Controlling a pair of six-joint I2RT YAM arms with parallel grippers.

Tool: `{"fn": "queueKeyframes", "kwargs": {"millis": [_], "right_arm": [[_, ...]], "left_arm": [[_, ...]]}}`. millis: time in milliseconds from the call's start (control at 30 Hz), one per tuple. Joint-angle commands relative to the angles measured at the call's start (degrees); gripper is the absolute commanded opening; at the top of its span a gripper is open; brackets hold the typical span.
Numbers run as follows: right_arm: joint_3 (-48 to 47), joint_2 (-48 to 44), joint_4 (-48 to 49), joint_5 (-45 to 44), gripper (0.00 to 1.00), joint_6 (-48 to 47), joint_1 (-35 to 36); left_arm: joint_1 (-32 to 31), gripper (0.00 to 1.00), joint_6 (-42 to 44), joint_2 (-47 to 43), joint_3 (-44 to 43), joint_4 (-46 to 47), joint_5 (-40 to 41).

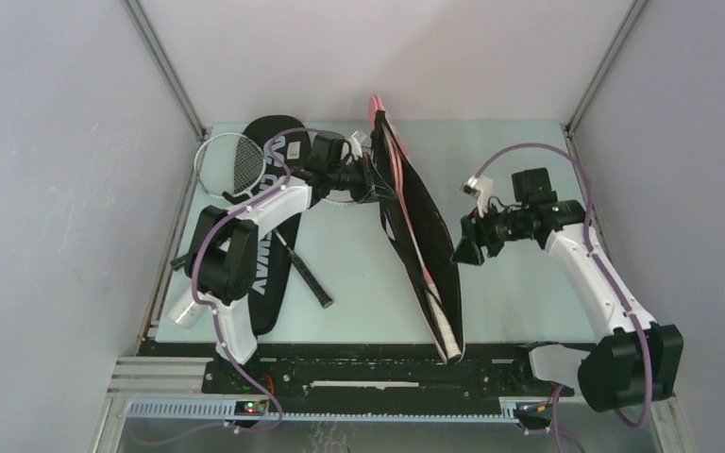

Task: Pack up the badminton gear
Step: Adjust the racket bag at the center of the board.

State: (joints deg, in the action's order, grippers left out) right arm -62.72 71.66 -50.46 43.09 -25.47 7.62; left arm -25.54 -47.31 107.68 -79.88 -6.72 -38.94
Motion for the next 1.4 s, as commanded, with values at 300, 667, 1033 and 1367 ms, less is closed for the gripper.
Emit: {"fn": "queueKeyframes", "kwargs": {"millis": [300,667,1033,1367], "right_arm": [[7.4,-2.7,2.7,-3.3,0.7,-4.9,18.5],[10.3,-1.5,2.7,-10.7,0.5,-4.5,24.9],[8.1,-8.5,-1.2,-14.9,0.0,-5.1,24.9],[2.0,-14.8,-10.1,-12.6,0.0,-7.2,24.1]], "left_arm": [[0.5,0.0,2.3,-1.9,-5.9,3.4,-3.1],[0.6,0.0,1.9,-1.3,-5.1,3.8,-3.9],[1.9,0.0,5.1,-1.0,-6.0,2.6,-3.1],[3.0,0.0,16.6,0.2,-10.7,-5.0,0.3]]}}
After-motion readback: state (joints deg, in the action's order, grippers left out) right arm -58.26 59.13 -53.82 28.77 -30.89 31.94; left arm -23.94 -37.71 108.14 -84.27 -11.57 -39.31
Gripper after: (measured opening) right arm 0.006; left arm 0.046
